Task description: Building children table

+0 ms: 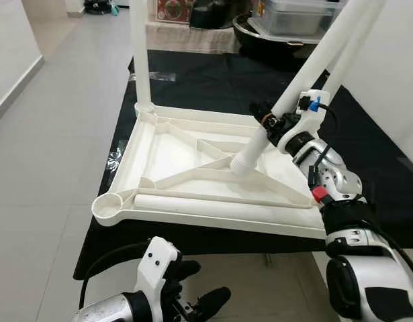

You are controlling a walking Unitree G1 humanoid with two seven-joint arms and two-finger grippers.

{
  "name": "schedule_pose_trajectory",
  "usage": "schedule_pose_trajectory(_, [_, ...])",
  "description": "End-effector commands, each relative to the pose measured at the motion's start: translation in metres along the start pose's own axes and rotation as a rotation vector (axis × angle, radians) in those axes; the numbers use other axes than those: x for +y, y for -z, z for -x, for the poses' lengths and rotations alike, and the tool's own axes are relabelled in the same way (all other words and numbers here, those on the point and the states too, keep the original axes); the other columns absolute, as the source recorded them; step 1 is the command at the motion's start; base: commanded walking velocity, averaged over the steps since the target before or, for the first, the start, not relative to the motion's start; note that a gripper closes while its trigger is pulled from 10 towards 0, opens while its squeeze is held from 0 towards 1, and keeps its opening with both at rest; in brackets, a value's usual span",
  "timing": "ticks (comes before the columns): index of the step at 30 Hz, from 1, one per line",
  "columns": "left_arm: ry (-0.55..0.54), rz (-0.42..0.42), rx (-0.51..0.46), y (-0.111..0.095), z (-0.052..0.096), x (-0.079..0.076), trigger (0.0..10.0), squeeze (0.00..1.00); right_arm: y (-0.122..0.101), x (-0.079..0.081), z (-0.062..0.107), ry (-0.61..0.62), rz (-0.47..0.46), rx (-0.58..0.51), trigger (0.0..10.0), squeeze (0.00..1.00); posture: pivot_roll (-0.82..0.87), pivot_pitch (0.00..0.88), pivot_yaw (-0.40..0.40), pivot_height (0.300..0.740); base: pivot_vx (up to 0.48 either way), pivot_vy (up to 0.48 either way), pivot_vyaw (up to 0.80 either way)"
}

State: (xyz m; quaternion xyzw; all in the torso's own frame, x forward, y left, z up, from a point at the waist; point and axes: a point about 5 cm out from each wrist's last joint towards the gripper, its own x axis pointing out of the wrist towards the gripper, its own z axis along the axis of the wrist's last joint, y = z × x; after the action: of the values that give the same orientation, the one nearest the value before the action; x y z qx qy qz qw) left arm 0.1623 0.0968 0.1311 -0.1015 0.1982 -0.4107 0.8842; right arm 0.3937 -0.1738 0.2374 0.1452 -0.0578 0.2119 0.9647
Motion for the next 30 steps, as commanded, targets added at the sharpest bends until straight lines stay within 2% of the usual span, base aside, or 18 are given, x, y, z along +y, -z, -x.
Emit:
schedule_pose_trajectory(1, [0.000, 0.000, 0.003, 0.003, 0.001, -0.004, 10.0, 0.00, 0.018, -0.005, 0.002, 0.021, -0.017, 0.073, 10.0, 0.00, 0.13, 0.132, -0.111, 0.740, 0.000, 0.000, 0.00])
schedule_pose_trajectory(5, [-0.005, 0.000, 0.006, 0.006, 0.001, -0.005, 10.0, 0.00, 0.020, -0.011, 0.001, 0.064, -0.045, 0.072, 10.0, 0.00, 0.13, 0.138, -0.111, 0.740, 0.000, 0.000, 0.00])
schedule_pose_trajectory(7, [-0.009, -0.004, 0.014, 0.008, 0.001, -0.006, 10.0, 0.00, 0.012, -0.013, -0.001, 0.064, -0.121, 0.031, 10.0, 0.00, 0.13, 0.143, -0.113, 0.740, 0.000, 0.000, 0.00])
schedule_pose_trajectory(9, [-0.004, -0.013, 0.025, 0.011, 0.001, -0.007, 10.0, 0.00, 0.004, -0.012, -0.002, 0.019, -0.164, 0.000, 10.0, 0.00, 0.12, 0.146, -0.111, 0.740, 0.000, 0.000, 0.00])
schedule_pose_trajectory(13, [-0.007, -0.008, 0.025, 0.011, 0.001, -0.008, 10.0, 0.00, 0.003, -0.007, -0.002, -0.061, -0.162, 0.008, 10.0, 0.00, 0.12, 0.146, -0.111, 0.740, 0.000, 0.000, 0.00])
schedule_pose_trajectory(15, [-0.010, -0.008, 0.023, 0.011, 0.001, -0.008, 10.0, 0.00, 0.004, -0.001, 0.000, -0.161, -0.169, 0.028, 10.0, 0.00, 0.12, 0.146, -0.111, 0.740, 0.000, 0.000, 0.00])
schedule_pose_trajectory(16, [-0.010, -0.008, 0.023, 0.011, 0.001, -0.008, 10.0, 0.00, 0.004, -0.001, 0.000, -0.161, -0.169, 0.028, 10.0, 0.00, 0.12, 0.146, -0.111, 0.740, 0.000, 0.000, 0.00])
schedule_pose_trajectory(18, [-0.011, -0.009, 0.020, 0.011, 0.001, -0.008, 10.0, 0.00, 0.009, 0.005, 0.005, -0.259, -0.138, 0.070, 10.0, 0.00, 0.12, 0.148, -0.110, 0.740, 0.000, 0.000, 0.00])
schedule_pose_trajectory(21, [-0.013, -0.008, 0.018, 0.011, 0.001, -0.008, 10.0, 0.00, 0.015, 0.007, 0.008, -0.310, -0.105, 0.118, 10.0, 0.00, 0.12, 0.148, -0.110, 0.740, 0.000, 0.000, 0.00])
schedule_pose_trajectory(25, [-0.014, -0.009, 0.016, 0.011, 0.001, -0.009, 10.0, 0.00, 0.021, 0.002, 0.009, -0.275, -0.053, 0.140, 10.0, 0.00, 0.12, 0.149, -0.112, 0.740, 0.000, 0.000, 0.00])
schedule_pose_trajectory(27, [-0.015, -0.009, 0.014, 0.011, 0.001, -0.009, 10.0, 0.00, 0.028, -0.003, 0.011, -0.247, 0.032, 0.168, 10.0, 0.00, 0.12, 0.151, -0.113, 0.740, 0.000, 0.000, 0.00])
schedule_pose_trajectory(28, [-0.015, -0.009, 0.014, 0.011, 0.001, -0.009, 10.0, 0.00, 0.028, -0.003, 0.011, -0.247, 0.032, 0.168, 10.0, 0.00, 0.12, 0.151, -0.113, 0.740, 0.000, 0.000, 0.00])
schedule_pose_trajectory(30, [-0.016, -0.012, 0.012, 0.012, 0.001, -0.009, 10.0, 0.00, 0.030, -0.008, 0.013, -0.221, 0.102, 0.180, 10.0, 0.00, 0.12, 0.151, -0.113, 0.740, 0.000, 0.000, 0.00])
